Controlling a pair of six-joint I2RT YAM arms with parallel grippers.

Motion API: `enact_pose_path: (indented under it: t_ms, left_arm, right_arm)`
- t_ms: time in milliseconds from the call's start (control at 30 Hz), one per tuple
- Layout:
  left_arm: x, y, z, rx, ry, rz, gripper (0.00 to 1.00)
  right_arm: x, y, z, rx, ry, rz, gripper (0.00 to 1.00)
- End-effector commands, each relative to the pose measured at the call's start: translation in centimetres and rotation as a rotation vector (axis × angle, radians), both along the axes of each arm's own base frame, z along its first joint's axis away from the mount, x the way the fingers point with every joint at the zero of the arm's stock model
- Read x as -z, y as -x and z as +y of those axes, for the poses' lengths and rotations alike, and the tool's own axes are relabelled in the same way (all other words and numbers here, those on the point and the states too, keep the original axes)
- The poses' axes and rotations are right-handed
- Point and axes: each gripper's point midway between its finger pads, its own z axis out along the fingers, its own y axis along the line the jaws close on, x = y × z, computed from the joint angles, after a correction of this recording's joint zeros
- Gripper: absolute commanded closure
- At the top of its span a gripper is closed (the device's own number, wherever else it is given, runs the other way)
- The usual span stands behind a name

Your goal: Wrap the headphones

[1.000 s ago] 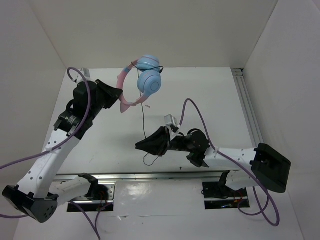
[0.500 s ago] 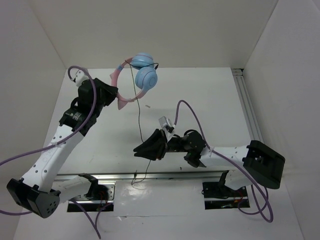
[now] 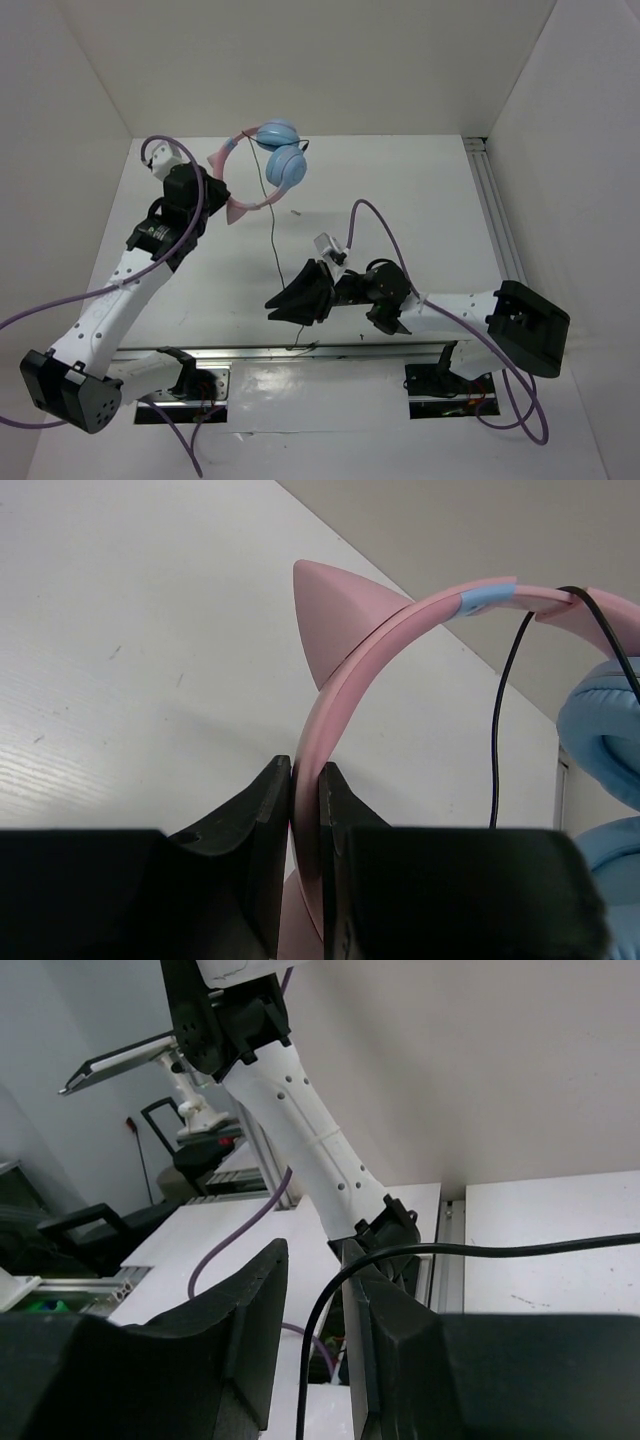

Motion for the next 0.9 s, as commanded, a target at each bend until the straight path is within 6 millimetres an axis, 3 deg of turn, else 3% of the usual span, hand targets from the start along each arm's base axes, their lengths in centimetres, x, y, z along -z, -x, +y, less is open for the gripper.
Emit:
enact_pose_path:
  t_ms: [0, 167, 233, 333, 367, 400, 500, 567, 600, 633, 667, 733, 867]
  left_arm:
    - [-2.8, -1.3, 0.8, -0.053, 0.019, -0.124, 1.0]
    - [-1.7, -1.5, 1.8, -0.092, -0.047, -0.103, 1.0]
    - [-1.0, -1.2, 2.1, -0.113, -0.084, -0.083, 1.0]
    - [0.2, 0.0, 3.2, -0.161, -0.135, 0.004, 1.0]
    - [0.4, 0.5, 2.5, -0.149, -0.155, 0.019, 1.0]
    - [0.7, 1.1, 3.0, -0.179, -0.198, 0.037, 1.0]
    - [0.4, 2.1, 2.0, -0.146, -0.304, 0.041, 1.0]
    - [0.8, 2.9, 2.4, -0.134, -0.38, 0.082, 1.0]
    - [0.5, 2.9, 2.1, -0.121, -0.391, 0.077, 1.0]
    - [0.5, 3.1, 1.8, -0.093, -0.425, 0.083, 1.0]
    - [1.3, 3.5, 1.3, -0.055, -0.472, 0.11, 1.0]
    - [1.5, 4.0, 1.0, -0.031, -0.504, 0.113, 1.0]
    - [1.6, 5.0, -0.8, 0.093, -0.592, 0.104, 1.0]
  right_arm:
    - [-4.0, 1.4, -0.7, -0.037, -0.132, -0.067, 0.64]
    - [-5.1, 1.8, -1.0, -0.056, -0.156, -0.07, 0.65]
    - [-4.7, 1.5, -0.4, -0.056, -0.111, -0.045, 0.78]
    - [-5.7, 0.2, 0.3, 0.019, -0.074, -0.082, 0.93]
    - [-4.1, -1.1, 1.1, 0.076, 0.027, -0.041, 0.96]
    - [-5.5, -1.8, 1.0, 0.128, 0.013, -0.093, 0.99]
    - [-5.5, -4.1, 0.6, 0.272, 0.097, -0.097, 1.0]
    - [-6.7, -5.3, 0.3, 0.354, 0.116, -0.15, 1.0]
    - [-6.0, -6.5, 0.0, 0.416, 0.174, -0.157, 1.0]
    - [-7.6, -6.9, -0.4, 0.453, 0.16, -0.177, 1.0]
    - [-6.9, -7.9, -0.6, 0.502, 0.217, -0.187, 1.0]
    - [-8.7, -8.5, -0.9, 0.545, 0.222, -0.21, 1.0]
    - [-9.6, -9.5, -1.7, 0.602, 0.291, -0.26, 1.0]
